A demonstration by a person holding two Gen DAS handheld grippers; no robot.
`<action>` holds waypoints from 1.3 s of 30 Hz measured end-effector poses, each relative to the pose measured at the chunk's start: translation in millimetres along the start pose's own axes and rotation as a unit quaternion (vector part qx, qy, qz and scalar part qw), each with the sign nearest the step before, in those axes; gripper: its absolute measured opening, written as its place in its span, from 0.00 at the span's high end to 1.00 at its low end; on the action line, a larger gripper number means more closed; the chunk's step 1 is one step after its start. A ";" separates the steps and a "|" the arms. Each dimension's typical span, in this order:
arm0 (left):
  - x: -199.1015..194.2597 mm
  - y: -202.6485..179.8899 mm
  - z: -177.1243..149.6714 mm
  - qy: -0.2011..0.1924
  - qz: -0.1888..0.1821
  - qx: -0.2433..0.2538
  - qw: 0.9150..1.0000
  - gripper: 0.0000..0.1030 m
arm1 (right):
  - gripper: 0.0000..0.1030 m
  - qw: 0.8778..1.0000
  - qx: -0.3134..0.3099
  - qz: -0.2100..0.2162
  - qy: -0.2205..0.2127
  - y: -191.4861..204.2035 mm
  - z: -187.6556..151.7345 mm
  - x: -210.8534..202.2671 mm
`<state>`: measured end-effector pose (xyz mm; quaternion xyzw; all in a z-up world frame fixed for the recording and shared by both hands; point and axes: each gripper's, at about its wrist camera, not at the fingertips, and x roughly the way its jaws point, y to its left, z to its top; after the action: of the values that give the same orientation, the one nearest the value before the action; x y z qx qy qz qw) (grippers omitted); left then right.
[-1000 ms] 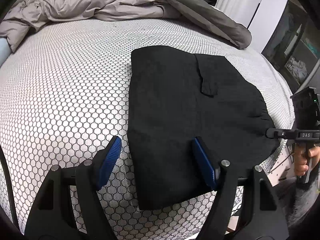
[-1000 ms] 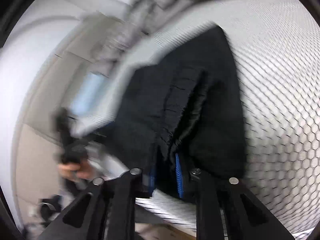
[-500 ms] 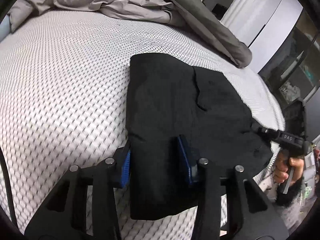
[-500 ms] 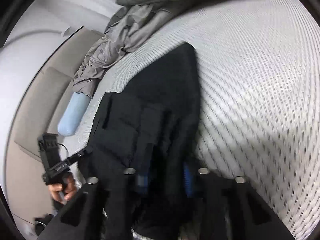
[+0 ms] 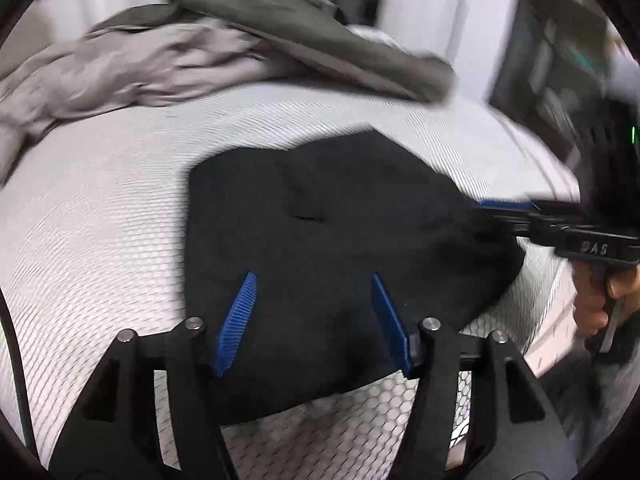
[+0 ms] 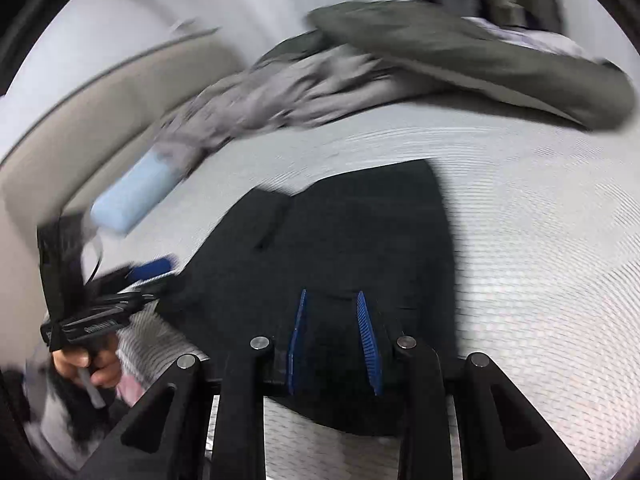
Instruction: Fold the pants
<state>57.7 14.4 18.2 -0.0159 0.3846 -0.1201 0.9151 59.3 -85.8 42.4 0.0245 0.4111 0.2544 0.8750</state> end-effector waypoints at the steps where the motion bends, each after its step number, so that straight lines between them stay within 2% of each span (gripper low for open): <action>1: 11.2 -4.4 -0.3 0.016 -0.002 0.010 1.000 0.45 | 0.72 1.000 -0.011 -0.001 0.013 8.7 1.1 14.2; 3: 26.9 -13.4 -2.9 0.032 0.002 0.037 0.999 0.43 | 0.72 0.998 -0.033 0.000 0.045 20.8 -0.3 49.4; 4: 28.6 -20.2 -6.5 0.036 0.000 0.046 0.998 0.43 | 0.72 0.997 -0.057 -0.014 0.057 23.1 -3.5 66.4; 6: 28.3 -16.2 -10.0 0.039 -0.009 0.045 0.998 0.43 | 0.74 0.995 -0.073 -0.027 0.061 19.1 -9.1 76.8; 7: 26.9 -14.7 -12.3 0.040 -0.011 0.043 0.998 0.43 | 0.75 0.995 -0.079 -0.033 0.059 16.7 -9.1 75.4; 9: 19.3 -8.2 -17.0 0.039 -0.026 0.035 0.998 0.43 | 0.76 0.992 -0.094 -0.073 0.049 6.6 -15.3 53.8; 10: 14.5 -5.3 -19.9 0.038 -0.029 0.033 0.998 0.43 | 0.76 0.993 -0.092 -0.067 0.042 -0.1 -19.0 43.1; 12: 13.4 -2.8 -20.5 0.036 -0.028 0.039 0.998 0.43 | 0.76 0.992 -0.084 -0.092 0.032 -12.9 -27.5 24.6; 14: 9.1 -6.7 -25.1 0.035 -0.016 0.045 0.998 0.43 | 0.69 0.992 -0.069 -0.102 0.029 -22.4 -32.6 14.3; 15: 3.9 -7.0 -25.9 0.032 -0.009 0.046 0.998 0.43 | 0.65 0.993 -0.061 -0.098 0.026 -27.7 -33.0 12.8; 17: -6.2 -7.2 -20.4 0.019 -0.007 0.038 0.999 0.43 | 0.65 0.995 -0.047 -0.090 0.010 -28.5 -28.7 7.2; 19: -13.1 -3.8 -11.3 -0.002 -0.012 0.024 1.000 0.43 | 0.65 0.995 -0.057 -0.083 -0.019 -13.4 -18.8 5.5; 21: -9.5 0.7 2.7 -0.011 -0.006 0.012 1.000 0.40 | 0.60 0.995 -0.069 -0.073 -0.022 1.7 -9.3 14.6; 22: -6.7 3.6 8.5 -0.010 0.000 0.009 1.000 0.40 | 0.55 0.995 -0.076 -0.066 -0.016 10.8 -3.1 27.3; 25: 17.6 13.4 20.3 0.004 0.025 -0.003 1.000 0.40 | 0.55 0.995 -0.088 -0.053 0.009 25.2 8.3 66.7; 26: 28.3 17.4 23.1 0.015 0.029 -0.008 0.999 0.40 | 0.55 0.993 -0.095 -0.065 0.023 25.2 11.9 87.4; 28: 40.0 28.6 21.5 0.031 0.010 -0.022 0.999 0.40 | 0.56 0.992 -0.087 -0.078 0.049 20.4 6.2 101.0; 29: 39.1 32.4 20.9 0.032 0.006 -0.023 0.999 0.40 | 0.57 0.991 -0.087 -0.085 0.050 21.9 9.7 97.9; 32: 35.5 36.2 16.8 0.045 0.017 -0.008 0.999 0.39 | 0.62 0.983 -0.101 -0.147 0.053 9.8 3.2 74.7; 37: 21.8 35.3 19.1 0.044 0.035 -0.013 0.998 0.38 | 0.63 0.984 -0.099 -0.139 0.048 6.5 2.2 55.4; 39: 8.7 33.7 31.2 0.011 0.018 -0.019 1.000 0.38 | 0.63 0.991 -0.079 -0.106 0.033 11.3 10.2 48.1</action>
<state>92.7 43.1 30.0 -0.0245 0.3973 -0.0963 0.9123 87.5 -51.9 18.0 -0.0968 0.4187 0.1925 0.8822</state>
